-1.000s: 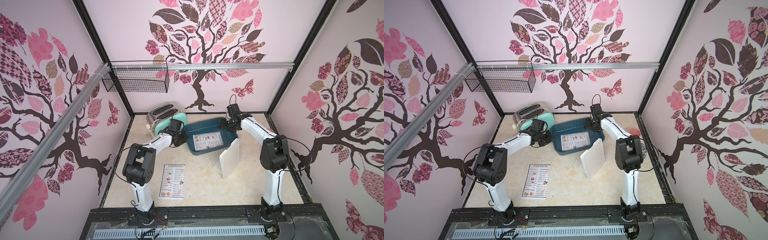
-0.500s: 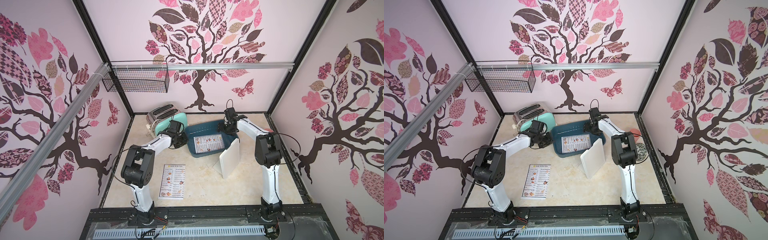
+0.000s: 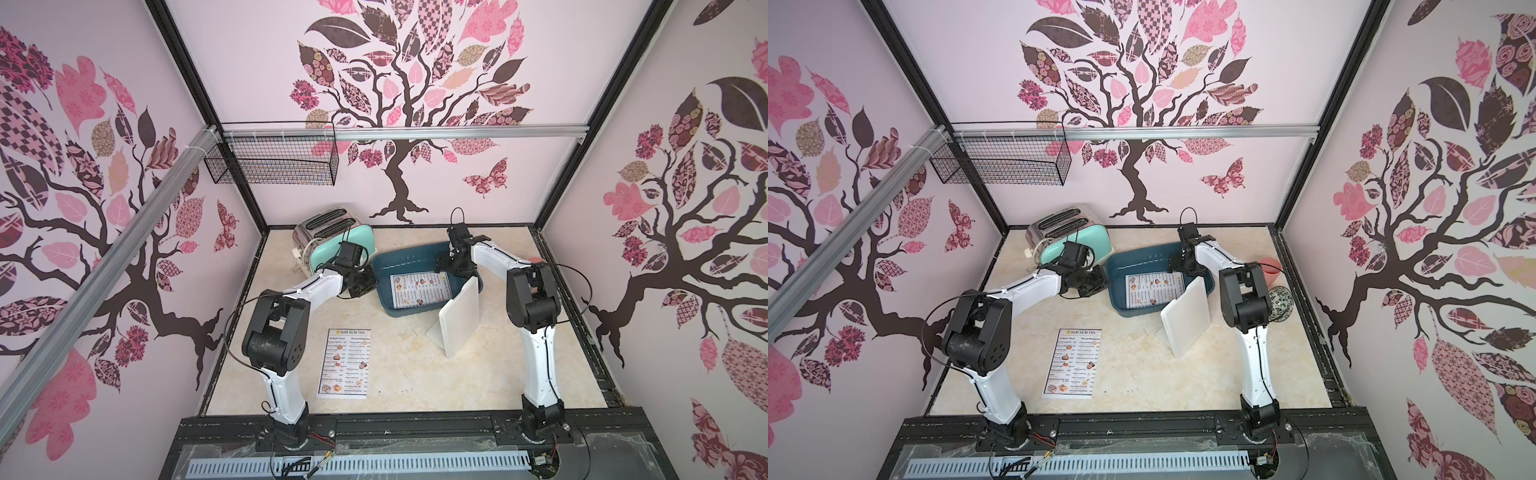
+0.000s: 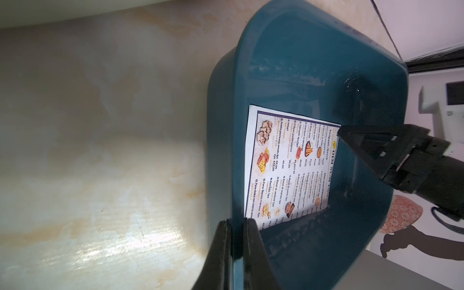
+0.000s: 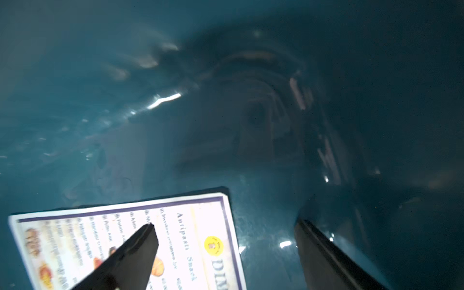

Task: Replace the menus in the menu holders
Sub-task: Pick up the menu from the storage box.

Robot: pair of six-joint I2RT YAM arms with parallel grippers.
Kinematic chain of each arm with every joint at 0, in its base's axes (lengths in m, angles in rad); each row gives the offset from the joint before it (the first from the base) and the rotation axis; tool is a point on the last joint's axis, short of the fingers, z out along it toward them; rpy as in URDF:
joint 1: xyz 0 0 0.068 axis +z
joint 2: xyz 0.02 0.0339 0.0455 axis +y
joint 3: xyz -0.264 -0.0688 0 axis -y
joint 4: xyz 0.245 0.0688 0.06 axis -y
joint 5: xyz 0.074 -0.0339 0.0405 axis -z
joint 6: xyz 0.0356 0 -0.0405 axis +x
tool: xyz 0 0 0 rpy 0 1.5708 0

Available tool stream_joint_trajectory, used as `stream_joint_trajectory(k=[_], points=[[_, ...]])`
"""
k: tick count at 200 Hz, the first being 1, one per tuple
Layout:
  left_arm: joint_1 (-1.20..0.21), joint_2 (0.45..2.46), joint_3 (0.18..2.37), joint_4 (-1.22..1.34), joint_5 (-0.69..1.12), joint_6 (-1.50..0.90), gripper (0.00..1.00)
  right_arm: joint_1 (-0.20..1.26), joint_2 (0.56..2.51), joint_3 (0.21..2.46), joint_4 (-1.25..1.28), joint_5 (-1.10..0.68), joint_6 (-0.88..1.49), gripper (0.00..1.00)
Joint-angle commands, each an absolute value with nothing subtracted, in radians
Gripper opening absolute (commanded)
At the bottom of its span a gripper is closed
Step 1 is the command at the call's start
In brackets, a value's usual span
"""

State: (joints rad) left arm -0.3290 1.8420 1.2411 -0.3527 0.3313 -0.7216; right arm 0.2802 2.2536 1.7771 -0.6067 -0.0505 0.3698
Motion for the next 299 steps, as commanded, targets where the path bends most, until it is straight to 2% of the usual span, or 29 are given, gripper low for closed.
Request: stream_joint_trajectory(k=[1,24,58,95,147,193,245,278,299], points=[[-0.336,1.847,1.232,-0.353,0.356,-0.700,0.10,0.288,2.289,1.762,-0.634,-0.082,0.365,0.92],[-0.336,1.853,1.241,-0.351,0.360,-0.697,0.10,0.297,2.308,1.755,-0.635,-0.123,0.348,0.93],[-0.336,1.866,1.261,-0.347,0.373,-0.694,0.12,0.317,2.335,1.789,-0.661,-0.301,0.325,0.93],[-0.336,1.874,1.283,-0.355,0.382,-0.681,0.18,0.337,2.342,1.786,-0.642,-0.451,0.336,0.94],[-0.336,1.879,1.298,-0.356,0.391,-0.684,0.23,0.346,2.358,1.770,-0.618,-0.533,0.344,0.94],[-0.336,1.880,1.308,-0.357,0.403,-0.687,0.35,0.379,2.379,1.775,-0.605,-0.591,0.343,0.94],[-0.334,1.836,1.310,-0.381,0.350,-0.684,0.59,0.388,2.382,1.773,-0.609,-0.592,0.341,0.94],[-0.334,1.762,1.314,-0.425,0.220,-0.628,0.64,0.388,2.382,1.770,-0.603,-0.611,0.353,0.94],[-0.344,1.707,1.342,-0.494,0.125,-0.525,0.64,0.389,2.383,1.768,-0.597,-0.617,0.359,0.94]])
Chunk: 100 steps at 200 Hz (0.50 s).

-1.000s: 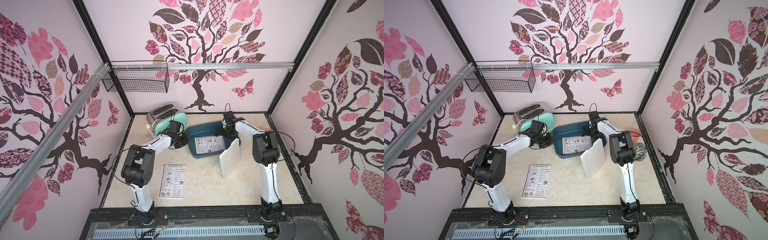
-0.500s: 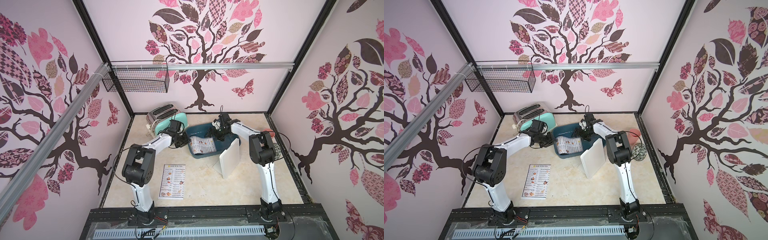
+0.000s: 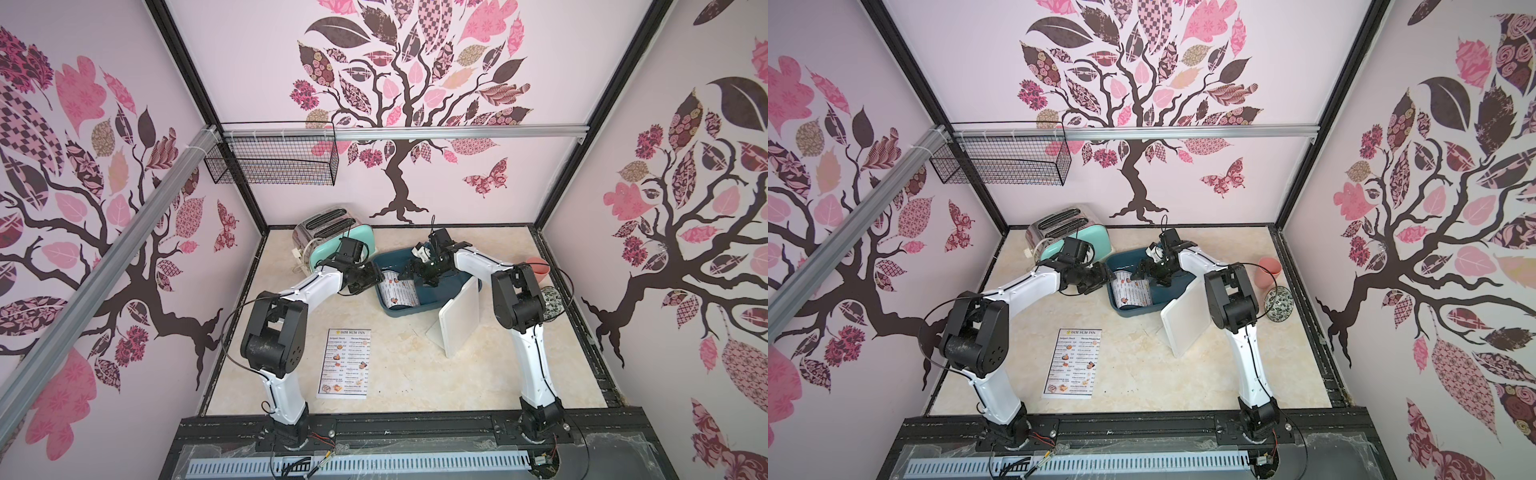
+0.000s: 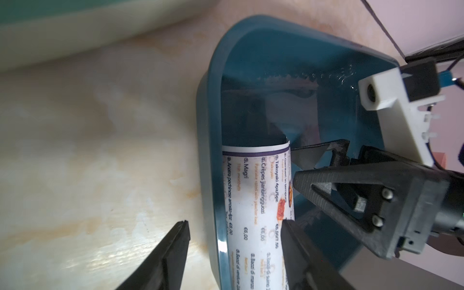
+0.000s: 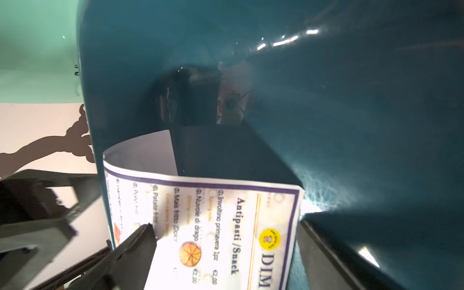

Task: Replace the menus in the menu holders
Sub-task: Pick up the menu from the storage box.

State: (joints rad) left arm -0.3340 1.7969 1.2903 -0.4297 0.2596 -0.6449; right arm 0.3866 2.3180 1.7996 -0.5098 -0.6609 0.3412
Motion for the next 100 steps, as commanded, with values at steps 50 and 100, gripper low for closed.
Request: stream_joint_trajectory(k=[50,100], points=[[-0.552,1.562,1.230,-0.433,0.019,0.117,0.54,0.389,2.385,1.769,-0.580,-0.660,0.383,0.94],[-0.674,1.579,1.181,-0.462,-0.025,0.447,0.49,0.389,2.378,1.767,-0.593,-0.661,0.374,0.94]])
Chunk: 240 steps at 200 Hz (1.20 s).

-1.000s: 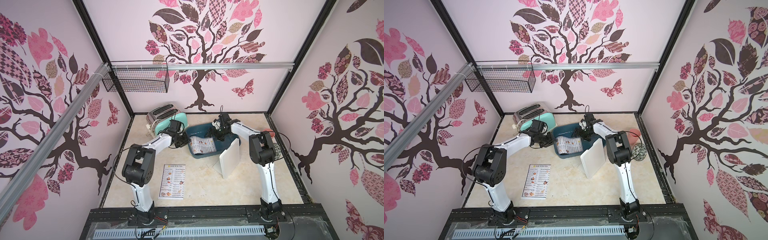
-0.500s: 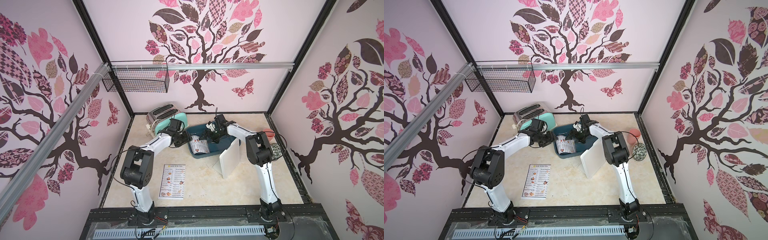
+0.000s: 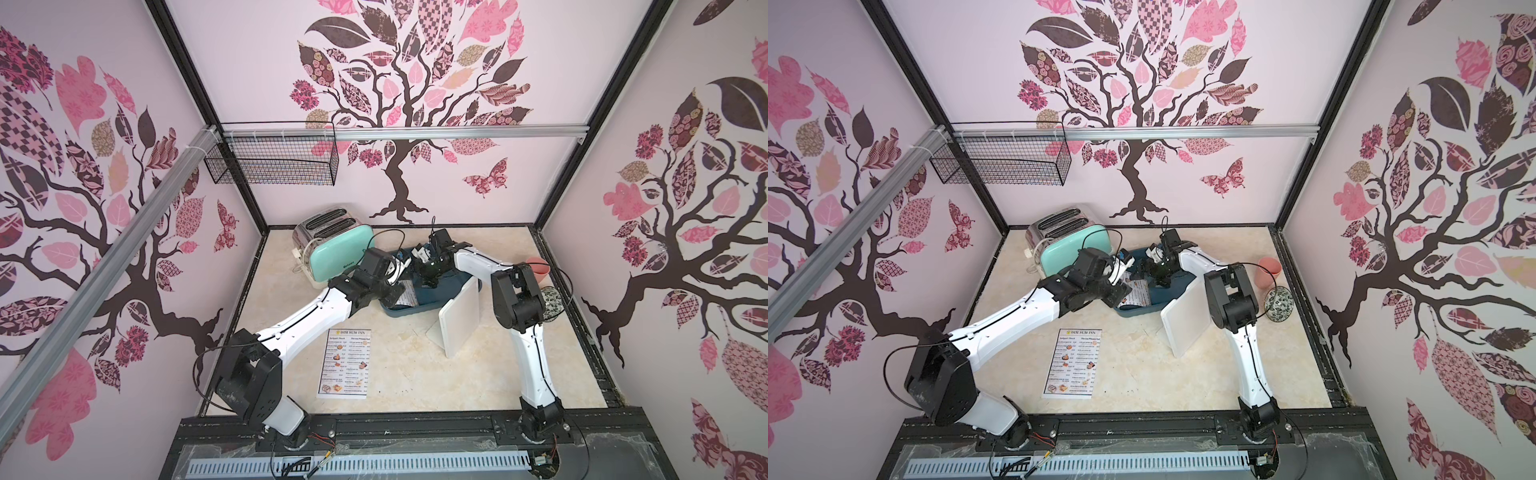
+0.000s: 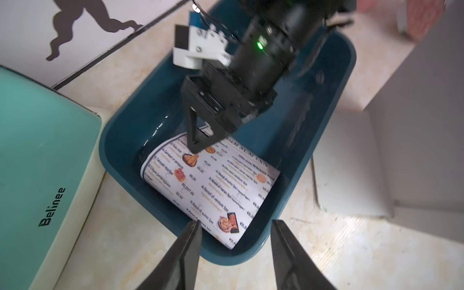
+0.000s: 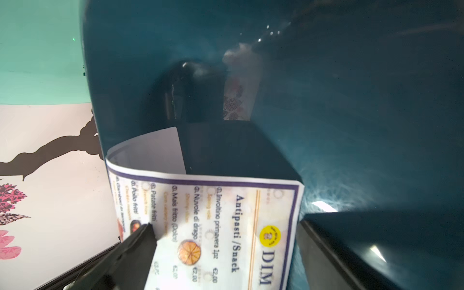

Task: Replace the menus in the menu holders
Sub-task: Pick up the menu from the storage box.

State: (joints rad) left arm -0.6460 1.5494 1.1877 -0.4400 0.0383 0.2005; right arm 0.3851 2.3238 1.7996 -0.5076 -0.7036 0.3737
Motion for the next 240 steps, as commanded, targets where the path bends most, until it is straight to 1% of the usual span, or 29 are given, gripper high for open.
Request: stream_joint_trajectory(k=[1,20,65,113,240], points=[[-0.676,1.580,1.182,-0.463,-0.027,0.450,0.49,0.389,2.378,1.767,-0.593,-0.660,0.374,0.94],[-0.693,1.611,1.199,-0.494,-0.039,0.513,0.48,0.388,2.374,1.764,-0.595,-0.660,0.373,0.94],[-0.697,1.645,1.210,-0.535,-0.053,0.602,0.53,0.388,2.375,1.771,-0.597,-0.668,0.376,0.94],[-0.699,1.670,1.226,-0.519,-0.098,0.609,0.52,0.388,2.375,1.773,-0.598,-0.670,0.378,0.94],[-0.705,1.752,1.242,-0.484,-0.133,0.650,0.52,0.388,2.372,1.773,-0.601,-0.669,0.380,0.94]])
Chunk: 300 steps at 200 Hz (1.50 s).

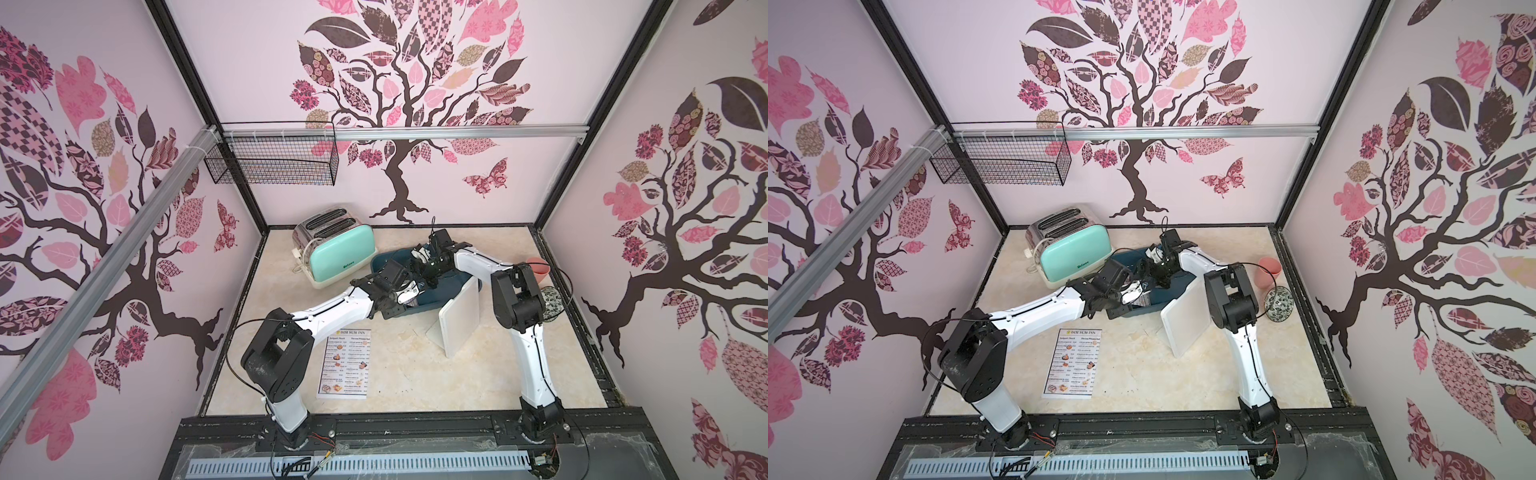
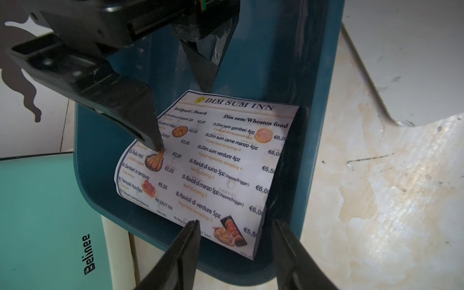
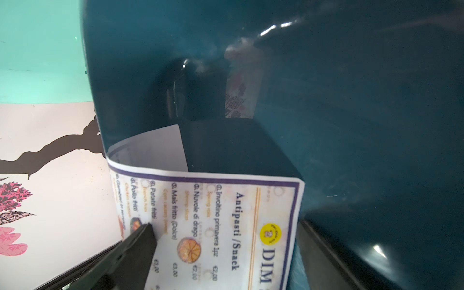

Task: Replace the menus in the menu holders
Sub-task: Pick up the menu from the storage box.

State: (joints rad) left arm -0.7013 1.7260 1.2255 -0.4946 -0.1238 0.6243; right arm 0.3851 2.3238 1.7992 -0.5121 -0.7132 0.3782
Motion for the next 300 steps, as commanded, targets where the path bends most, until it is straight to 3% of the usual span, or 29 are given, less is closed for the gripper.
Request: stream_joint_trajectory(k=[1,53,117,157,227,300], points=[[-0.704,1.753,1.242,-0.485,-0.133,0.650,0.52,0.389,2.372,1.773,-0.601,-0.670,0.380,0.94],[-0.708,1.746,1.208,-0.434,-0.173,0.661,0.53,0.388,2.373,1.782,-0.604,-0.673,0.380,0.94],[-0.721,1.740,1.149,-0.347,-0.238,0.670,0.47,0.389,2.377,1.801,-0.619,-0.668,0.374,0.94],[-0.728,1.729,1.118,-0.309,-0.253,0.677,0.35,0.387,2.372,1.809,-0.623,-0.683,0.385,0.95],[-0.729,1.710,1.092,-0.207,-0.329,0.689,0.00,0.317,2.283,1.836,-0.577,-0.701,0.527,1.00],[-0.729,1.668,1.121,-0.052,-0.390,0.572,0.00,0.215,2.058,1.804,-0.528,-0.605,0.731,1.00]])
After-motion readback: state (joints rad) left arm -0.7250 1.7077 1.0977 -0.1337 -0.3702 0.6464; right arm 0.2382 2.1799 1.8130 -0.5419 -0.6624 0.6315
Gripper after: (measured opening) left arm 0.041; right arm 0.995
